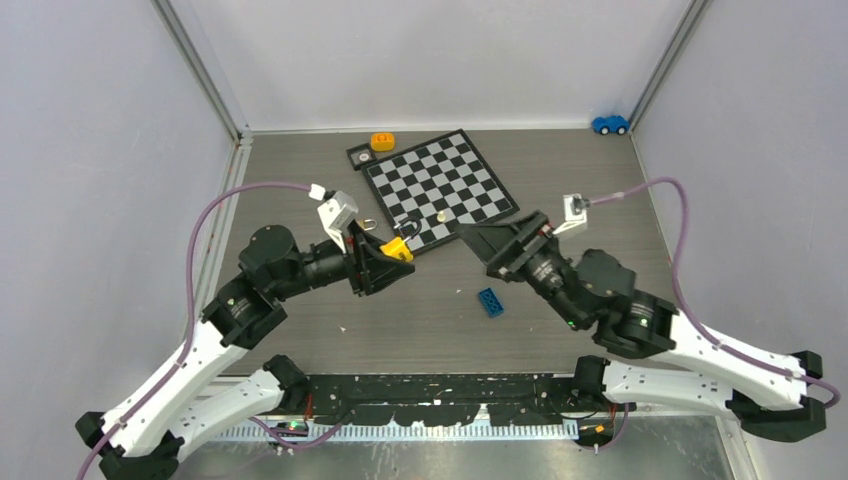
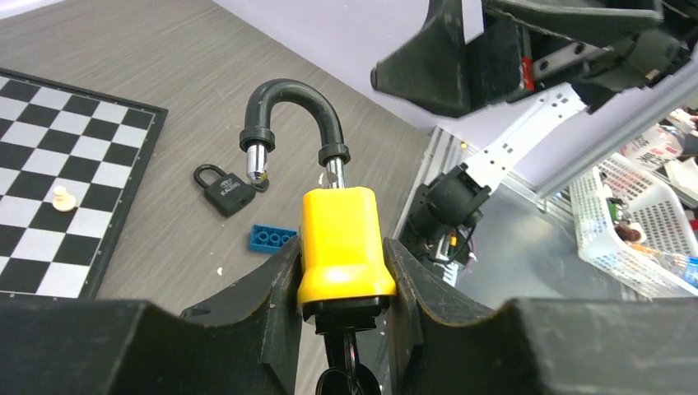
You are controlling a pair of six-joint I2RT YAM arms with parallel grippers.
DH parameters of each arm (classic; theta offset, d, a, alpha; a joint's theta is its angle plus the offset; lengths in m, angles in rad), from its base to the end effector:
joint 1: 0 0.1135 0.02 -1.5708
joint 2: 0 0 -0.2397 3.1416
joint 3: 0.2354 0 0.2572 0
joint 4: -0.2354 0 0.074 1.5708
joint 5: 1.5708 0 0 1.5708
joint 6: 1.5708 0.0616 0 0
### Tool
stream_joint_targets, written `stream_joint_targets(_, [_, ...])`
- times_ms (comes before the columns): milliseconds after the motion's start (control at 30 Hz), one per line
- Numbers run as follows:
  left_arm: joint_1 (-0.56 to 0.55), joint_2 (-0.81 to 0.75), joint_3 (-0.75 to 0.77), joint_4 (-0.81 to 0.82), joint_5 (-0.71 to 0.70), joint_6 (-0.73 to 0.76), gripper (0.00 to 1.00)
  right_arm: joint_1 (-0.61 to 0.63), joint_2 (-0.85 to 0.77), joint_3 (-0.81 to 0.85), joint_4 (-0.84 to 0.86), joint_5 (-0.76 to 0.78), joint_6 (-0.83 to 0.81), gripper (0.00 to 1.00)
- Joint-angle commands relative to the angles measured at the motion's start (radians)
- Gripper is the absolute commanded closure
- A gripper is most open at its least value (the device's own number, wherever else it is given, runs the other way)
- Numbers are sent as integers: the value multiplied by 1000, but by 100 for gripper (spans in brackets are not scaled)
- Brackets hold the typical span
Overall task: Lock with the key
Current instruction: Pick up the lock from the center of the board.
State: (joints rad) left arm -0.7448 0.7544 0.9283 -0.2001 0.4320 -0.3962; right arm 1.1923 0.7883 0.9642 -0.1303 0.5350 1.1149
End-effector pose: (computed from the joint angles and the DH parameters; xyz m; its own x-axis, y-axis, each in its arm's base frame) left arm 0.1378 -0.1621 0.3766 -0.3741 -0.1318 -0.9180 0.8443 0.3611 -0.3959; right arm 0.1081 0.1869 0.3921 -0.5413 0.7290 -0.4189 -0.2842 0.3103 0.9072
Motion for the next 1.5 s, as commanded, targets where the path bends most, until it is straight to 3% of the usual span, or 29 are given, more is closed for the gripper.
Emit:
stream_joint_targets(0, [-1,-52,82,-34,99,-29,100,4,-103,-40,-10,-24,-395,18])
stream_joint_targets(167, [-1,-30,111,-29,320,-115,100,4,-127,15,-54,-463,-1067,22])
stream_joint_targets(367, [-1,-24,122,-29,466,-175,100,4,-105,121,-185,-955,-1695,24])
stream_joint_targets(433, [-1,-23,118,-19,486,-191,100,5,-86,151,-217,-1001,-1841,24])
stream_joint_targets(733, [-1,3,89,125,572,-302,100,5,38,267,-265,-1040,-2041,30])
stream_joint_targets(933, [-1,12,74,191,590,-350,100,6,120,316,-296,-1038,-2123,53])
stream_joint_targets(1267, [-1,7,59,228,605,-381,100,6,152,327,-307,-1002,-2183,59])
stream_joint_targets(1367, [-1,6,61,226,613,-382,100,7,153,336,-332,-992,-2187,66])
stream_joint_targets(1467, [-1,6,60,226,612,-380,100,7,162,366,-397,-1034,-2180,80])
